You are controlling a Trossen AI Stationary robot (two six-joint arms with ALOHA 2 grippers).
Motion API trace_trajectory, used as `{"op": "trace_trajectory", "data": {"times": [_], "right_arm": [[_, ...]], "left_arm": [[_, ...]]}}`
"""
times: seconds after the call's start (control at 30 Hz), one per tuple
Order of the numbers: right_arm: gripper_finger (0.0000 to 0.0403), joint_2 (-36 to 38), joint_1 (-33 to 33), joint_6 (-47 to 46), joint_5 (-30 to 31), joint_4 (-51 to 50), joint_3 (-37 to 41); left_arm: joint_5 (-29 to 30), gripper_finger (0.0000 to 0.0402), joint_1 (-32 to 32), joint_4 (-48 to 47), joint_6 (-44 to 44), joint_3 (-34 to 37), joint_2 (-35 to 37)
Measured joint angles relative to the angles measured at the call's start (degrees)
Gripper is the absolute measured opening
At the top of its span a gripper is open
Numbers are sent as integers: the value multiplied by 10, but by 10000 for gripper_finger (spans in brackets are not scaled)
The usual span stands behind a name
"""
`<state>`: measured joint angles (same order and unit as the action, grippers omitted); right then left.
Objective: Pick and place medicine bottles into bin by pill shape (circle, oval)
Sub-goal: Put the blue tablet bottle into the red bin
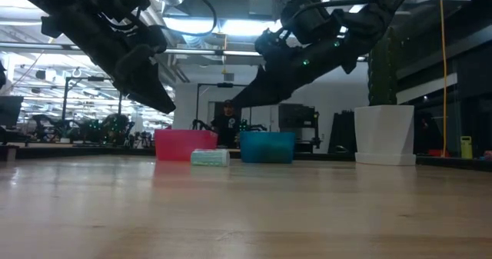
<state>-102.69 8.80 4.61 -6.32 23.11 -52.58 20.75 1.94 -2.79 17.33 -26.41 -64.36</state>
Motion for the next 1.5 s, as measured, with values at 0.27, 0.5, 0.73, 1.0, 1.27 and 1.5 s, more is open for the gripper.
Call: {"op": "trace_trajectory", "data": {"times": [0.27,0.5,0.73,1.0,1.27,1.5], "right_arm": [[220,-7,0,-13,-14,-57,-53],[275,-59,1,-14,-9,-232,-176],[281,-108,2,-3,-9,-287,-217],[281,-148,2,42,-8,-278,-217],[281,-159,1,70,31,-251,-217],[281,-158,-1,79,22,-267,-217]], "left_arm": [[0,206,0,0,0,0,0],[0,206,0,0,0,0,0],[0,206,0,-1,0,0,0],[0,206,0,-2,0,0,0],[0,206,0,-2,0,0,0],[0,206,0,-2,0,0,0]]}}
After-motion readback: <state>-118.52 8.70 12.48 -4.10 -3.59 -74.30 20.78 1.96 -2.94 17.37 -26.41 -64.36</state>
